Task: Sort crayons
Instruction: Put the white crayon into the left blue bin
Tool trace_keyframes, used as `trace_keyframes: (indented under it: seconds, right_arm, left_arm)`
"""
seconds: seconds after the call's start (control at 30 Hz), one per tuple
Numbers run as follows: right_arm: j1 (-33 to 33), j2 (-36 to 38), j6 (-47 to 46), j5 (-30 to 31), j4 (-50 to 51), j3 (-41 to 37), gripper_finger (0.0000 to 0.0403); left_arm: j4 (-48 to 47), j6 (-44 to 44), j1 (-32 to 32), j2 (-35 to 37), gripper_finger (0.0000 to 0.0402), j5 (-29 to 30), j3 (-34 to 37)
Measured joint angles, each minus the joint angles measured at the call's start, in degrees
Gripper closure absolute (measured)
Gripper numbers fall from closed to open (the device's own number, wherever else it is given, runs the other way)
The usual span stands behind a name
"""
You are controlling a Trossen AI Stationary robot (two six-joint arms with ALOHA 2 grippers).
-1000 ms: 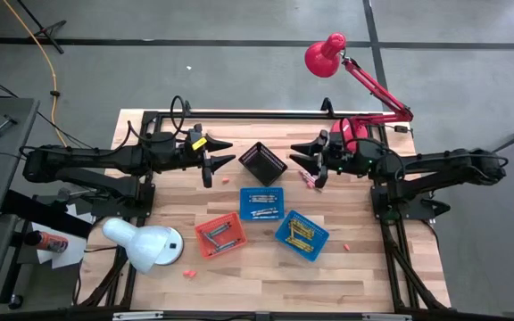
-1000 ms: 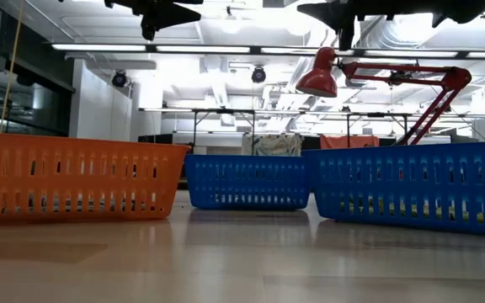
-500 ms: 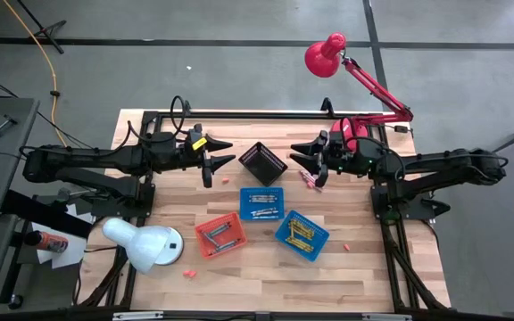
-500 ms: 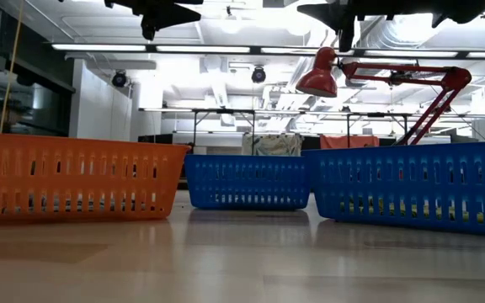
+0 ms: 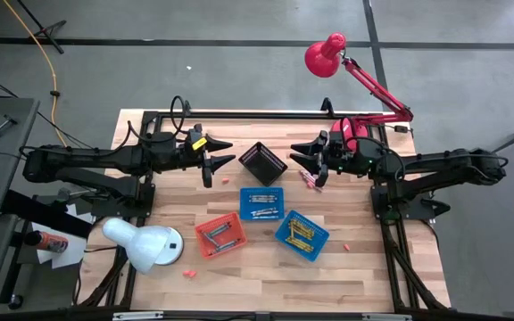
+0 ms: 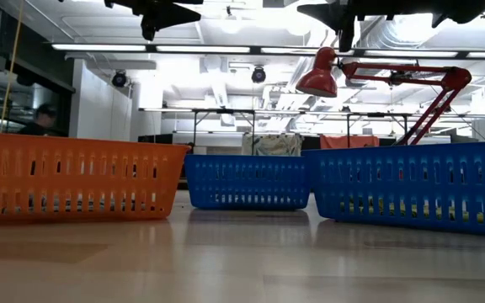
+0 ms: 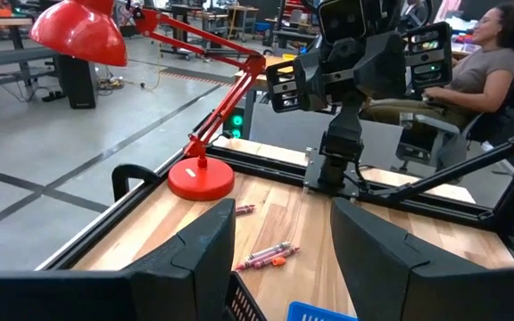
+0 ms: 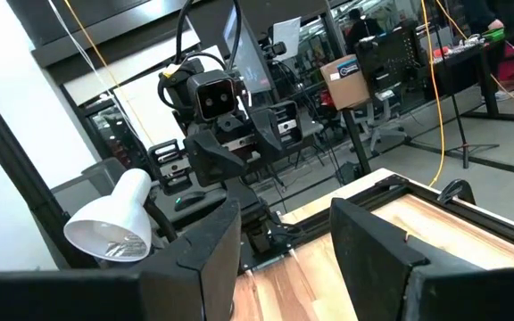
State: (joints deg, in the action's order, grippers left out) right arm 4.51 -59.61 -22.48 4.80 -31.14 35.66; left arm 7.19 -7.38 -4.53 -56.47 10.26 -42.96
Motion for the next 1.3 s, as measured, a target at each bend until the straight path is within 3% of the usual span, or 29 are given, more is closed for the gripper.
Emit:
trace_keyframes:
  seconds: [1.3]
  right_arm:
    - [0.0,0.0,0.4,0.0,0.0,0.0,0.0236]
  left_arm:
    - [0.2,-3.0,0.0,0.0,0.0227,0.0,0.0]
